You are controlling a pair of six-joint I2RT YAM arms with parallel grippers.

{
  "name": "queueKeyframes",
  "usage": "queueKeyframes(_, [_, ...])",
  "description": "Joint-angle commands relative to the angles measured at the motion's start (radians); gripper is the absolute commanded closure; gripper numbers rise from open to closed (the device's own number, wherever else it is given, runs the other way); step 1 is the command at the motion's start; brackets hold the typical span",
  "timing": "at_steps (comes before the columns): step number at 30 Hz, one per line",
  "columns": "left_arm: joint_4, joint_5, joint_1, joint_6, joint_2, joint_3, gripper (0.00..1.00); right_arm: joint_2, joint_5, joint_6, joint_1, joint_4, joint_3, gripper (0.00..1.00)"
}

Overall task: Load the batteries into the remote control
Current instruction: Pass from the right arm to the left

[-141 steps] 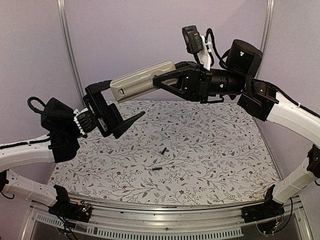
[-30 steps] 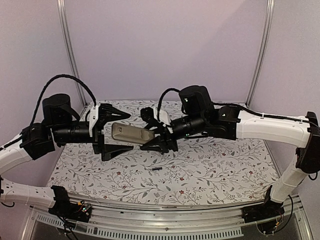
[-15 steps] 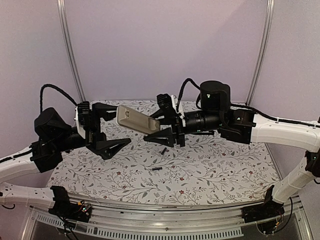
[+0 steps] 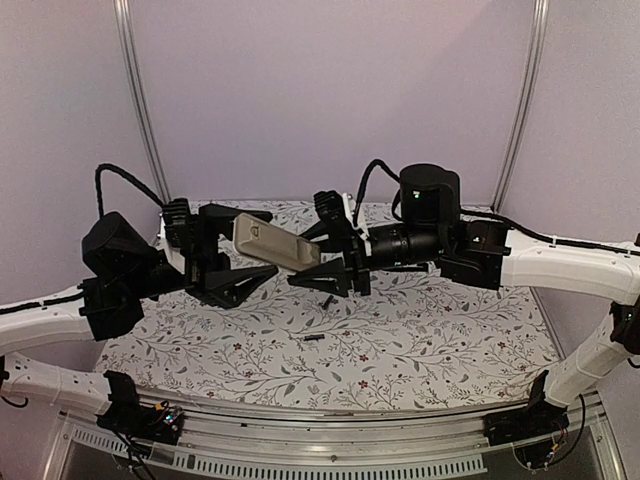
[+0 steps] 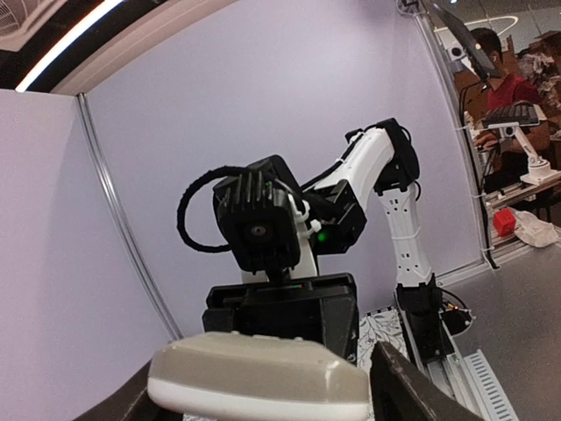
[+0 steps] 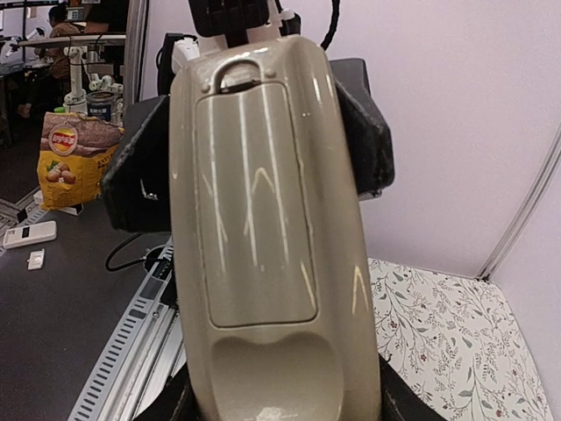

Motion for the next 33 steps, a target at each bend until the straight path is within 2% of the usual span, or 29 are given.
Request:
queueKeyframes(1, [0.027,0.031,-0.022,0.017,0.015,0.03,0.25,-0.013,-0.011,0.008,0.003,0.013,-0.009,0.76])
queueKeyframes(3, [0.023,0.036,-0.03,0.027,0.023,0.034,0.31,-0.013,-0.014,0.006,0.003,0.013,-0.008,0.76])
queueKeyframes(8, [0.006,0.036,-0.036,0.039,0.031,0.044,0.67,-0.019,-0.013,0.008,0.003,0.011,-0.011,0.76])
queueKeyframes(10, [-0.002,0.032,-0.038,0.044,0.031,0.046,0.79,-0.02,-0.005,0.009,0.003,0.002,-0.009,0.72])
queueKeyframes(14, [-0.055,-0.008,-0.044,0.082,0.015,0.047,0.98,-0.039,0.101,0.057,0.003,-0.053,0.021,0.34])
queueKeyframes(16, [-0.092,-0.049,-0.045,0.133,0.0,0.038,1.0,-0.075,0.181,0.112,0.003,-0.115,0.037,0.2])
queueKeyframes(19, [-0.177,-0.134,-0.048,0.244,-0.007,0.035,1.0,-0.126,0.299,0.204,-0.001,-0.206,0.067,0.11])
queueKeyframes(23, [-0.246,-0.221,-0.057,0.365,-0.006,0.03,1.0,-0.162,0.353,0.435,-0.011,-0.282,0.101,0.11])
queueKeyframes(27, [-0.249,-0.273,-0.058,0.47,0.003,0.019,1.0,-0.137,0.377,0.586,-0.009,-0.327,0.116,0.18])
queueKeyframes(33, [-0.263,-0.296,-0.057,0.529,0.058,0.02,1.0,-0.044,0.344,0.676,0.005,-0.368,0.178,0.26])
